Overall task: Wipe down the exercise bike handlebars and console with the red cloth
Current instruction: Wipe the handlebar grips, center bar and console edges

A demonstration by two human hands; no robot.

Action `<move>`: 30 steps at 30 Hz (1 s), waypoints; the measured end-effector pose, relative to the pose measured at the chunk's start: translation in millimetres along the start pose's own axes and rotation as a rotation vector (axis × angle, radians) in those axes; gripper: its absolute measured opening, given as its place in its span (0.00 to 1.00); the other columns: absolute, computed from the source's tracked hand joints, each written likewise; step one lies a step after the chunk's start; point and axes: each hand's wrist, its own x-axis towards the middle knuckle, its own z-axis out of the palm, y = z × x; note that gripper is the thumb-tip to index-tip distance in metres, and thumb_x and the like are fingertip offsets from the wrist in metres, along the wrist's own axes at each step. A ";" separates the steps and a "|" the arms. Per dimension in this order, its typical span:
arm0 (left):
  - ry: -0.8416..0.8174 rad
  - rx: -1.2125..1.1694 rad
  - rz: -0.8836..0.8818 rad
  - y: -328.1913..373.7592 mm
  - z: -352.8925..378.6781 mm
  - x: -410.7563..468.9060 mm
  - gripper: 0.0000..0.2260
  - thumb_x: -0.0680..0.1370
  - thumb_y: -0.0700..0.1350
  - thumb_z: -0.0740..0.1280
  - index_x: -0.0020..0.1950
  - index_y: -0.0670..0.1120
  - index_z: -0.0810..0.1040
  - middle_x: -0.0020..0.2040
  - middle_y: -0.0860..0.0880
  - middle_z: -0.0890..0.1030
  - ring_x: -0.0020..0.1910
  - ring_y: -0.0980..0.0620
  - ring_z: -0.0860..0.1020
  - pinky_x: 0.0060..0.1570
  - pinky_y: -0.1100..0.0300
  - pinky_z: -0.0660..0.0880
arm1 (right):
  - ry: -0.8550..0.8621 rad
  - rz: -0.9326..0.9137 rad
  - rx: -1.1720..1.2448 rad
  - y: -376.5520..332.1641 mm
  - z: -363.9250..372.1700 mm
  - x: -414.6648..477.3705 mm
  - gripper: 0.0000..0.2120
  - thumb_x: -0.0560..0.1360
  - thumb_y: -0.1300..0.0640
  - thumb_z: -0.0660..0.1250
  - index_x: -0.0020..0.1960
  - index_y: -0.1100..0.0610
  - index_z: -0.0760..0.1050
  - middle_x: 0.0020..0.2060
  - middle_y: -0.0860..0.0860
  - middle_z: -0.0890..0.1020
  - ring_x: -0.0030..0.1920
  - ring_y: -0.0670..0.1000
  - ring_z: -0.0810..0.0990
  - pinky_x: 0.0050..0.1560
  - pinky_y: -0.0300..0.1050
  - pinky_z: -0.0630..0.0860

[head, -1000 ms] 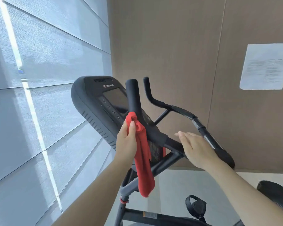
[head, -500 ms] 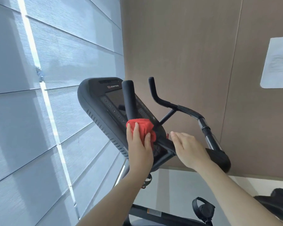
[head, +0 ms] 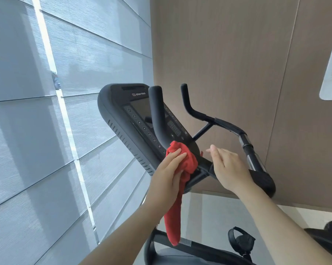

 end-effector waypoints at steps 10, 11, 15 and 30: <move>0.281 -0.187 -0.189 -23.0 -59.5 35.5 0.17 0.77 0.34 0.61 0.59 0.52 0.76 0.58 0.57 0.79 0.60 0.60 0.74 0.59 0.72 0.65 | 0.001 0.037 0.088 -3.3 -3.6 -6.6 0.22 0.80 0.48 0.46 0.56 0.55 0.77 0.52 0.52 0.82 0.55 0.52 0.78 0.55 0.42 0.71; 0.311 -0.213 -0.228 -26.9 -64.4 43.9 0.16 0.77 0.36 0.61 0.60 0.52 0.76 0.57 0.56 0.79 0.59 0.59 0.75 0.59 0.71 0.66 | 0.000 0.046 0.091 -3.9 -3.8 -6.7 0.22 0.80 0.48 0.46 0.58 0.54 0.76 0.54 0.51 0.81 0.58 0.51 0.77 0.57 0.41 0.69; 0.382 -0.321 -0.275 -41.7 -79.1 77.3 0.15 0.78 0.38 0.62 0.64 0.49 0.75 0.59 0.54 0.79 0.60 0.58 0.75 0.60 0.69 0.66 | 0.003 0.067 0.049 -7.8 -1.3 -3.8 0.29 0.78 0.40 0.41 0.62 0.51 0.74 0.59 0.47 0.79 0.62 0.46 0.74 0.58 0.35 0.64; -0.082 -0.587 0.000 -98.3 -79.3 141.9 0.18 0.81 0.45 0.58 0.71 0.49 0.65 0.66 0.53 0.72 0.65 0.58 0.69 0.60 0.72 0.61 | 0.193 -0.024 -0.100 -150.3 4.4 98.3 0.23 0.81 0.46 0.43 0.67 0.50 0.69 0.64 0.41 0.73 0.64 0.35 0.66 0.64 0.26 0.58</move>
